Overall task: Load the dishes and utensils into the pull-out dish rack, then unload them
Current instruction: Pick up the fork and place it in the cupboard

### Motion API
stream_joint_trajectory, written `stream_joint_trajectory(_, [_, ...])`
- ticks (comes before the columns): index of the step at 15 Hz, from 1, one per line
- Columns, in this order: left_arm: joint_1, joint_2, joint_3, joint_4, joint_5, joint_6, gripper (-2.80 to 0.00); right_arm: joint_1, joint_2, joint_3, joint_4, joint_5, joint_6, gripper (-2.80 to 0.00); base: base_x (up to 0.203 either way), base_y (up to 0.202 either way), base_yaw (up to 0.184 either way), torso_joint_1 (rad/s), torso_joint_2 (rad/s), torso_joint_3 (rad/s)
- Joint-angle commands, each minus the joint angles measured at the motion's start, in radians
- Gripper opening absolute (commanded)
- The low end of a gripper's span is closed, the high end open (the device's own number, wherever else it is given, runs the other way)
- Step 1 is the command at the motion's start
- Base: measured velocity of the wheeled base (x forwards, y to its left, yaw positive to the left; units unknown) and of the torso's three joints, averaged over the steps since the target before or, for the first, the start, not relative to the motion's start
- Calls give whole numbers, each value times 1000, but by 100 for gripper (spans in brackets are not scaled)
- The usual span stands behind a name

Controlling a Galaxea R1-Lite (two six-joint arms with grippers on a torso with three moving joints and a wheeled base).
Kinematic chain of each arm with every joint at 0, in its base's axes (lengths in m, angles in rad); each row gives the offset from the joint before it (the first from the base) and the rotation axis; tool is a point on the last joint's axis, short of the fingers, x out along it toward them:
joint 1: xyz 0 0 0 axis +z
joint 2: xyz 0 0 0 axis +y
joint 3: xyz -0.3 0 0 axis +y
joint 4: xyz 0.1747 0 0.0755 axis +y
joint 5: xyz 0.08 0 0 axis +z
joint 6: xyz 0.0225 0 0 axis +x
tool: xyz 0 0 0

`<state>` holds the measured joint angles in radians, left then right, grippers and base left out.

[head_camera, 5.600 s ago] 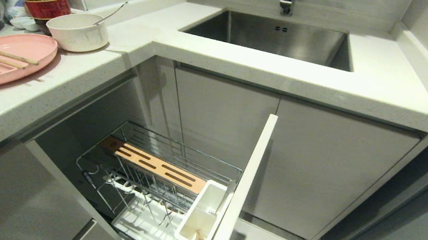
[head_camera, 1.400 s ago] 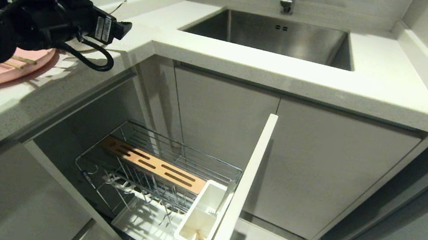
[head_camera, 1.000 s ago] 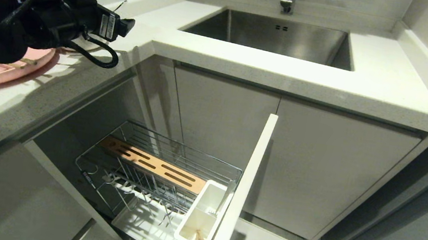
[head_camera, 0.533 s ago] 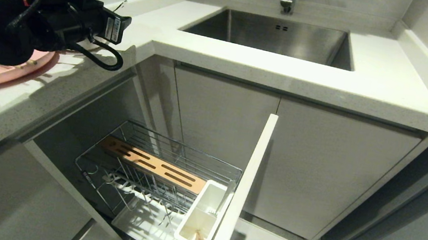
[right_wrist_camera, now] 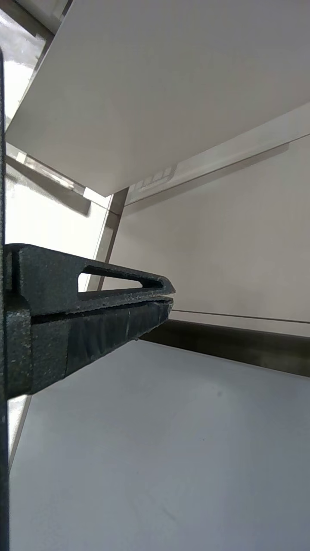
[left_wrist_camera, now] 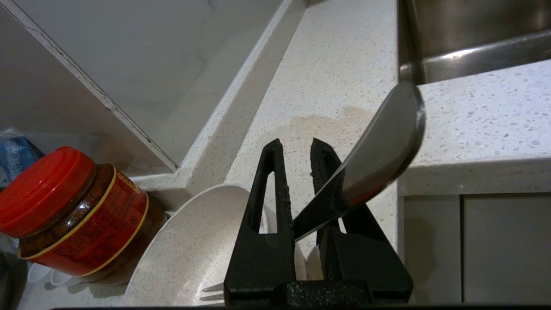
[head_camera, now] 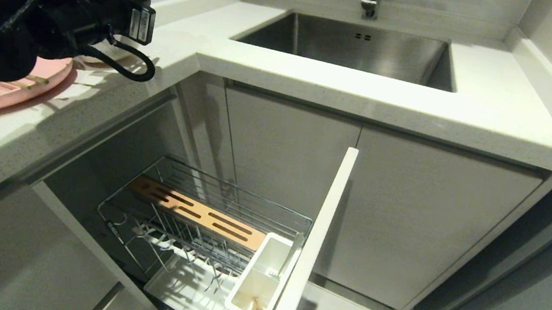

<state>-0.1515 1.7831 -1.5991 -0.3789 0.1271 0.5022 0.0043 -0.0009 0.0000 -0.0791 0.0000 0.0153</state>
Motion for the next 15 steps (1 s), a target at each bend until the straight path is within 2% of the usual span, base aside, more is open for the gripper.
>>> stream_joint_trajectory(1, [0,-16,6,-14,3,5,-280,0,1,26,-1,0,0,-280,0,0,0,0,0,0])
stream_joint_trajectory(5, [4,-22,7,-45,8,11,-280,0,1,26,-1,0,0,-280,0,0,0,0,0,0])
stream_joint_trajectory(8, [4,-27,7,-85,57,41,-280,0,1,26,-1,0,0,-280,0,0,0,0,0,0])
stream_joint_trajectory(10, [6,-24,7,-95,67,40,-280,0,1,26,-1,0,0,-280,0,0,0,0,0,0])
stream_joint_trajectory(13, [24,-16,7,-95,120,42,-280,0,1,26,-1,0,0,-280,0,0,0,0,0,0])
stream_joint_trajectory(15, [32,-16,4,-95,123,40,-280,0,1,26,-1,0,0,-280,0,0,0,0,0,0])
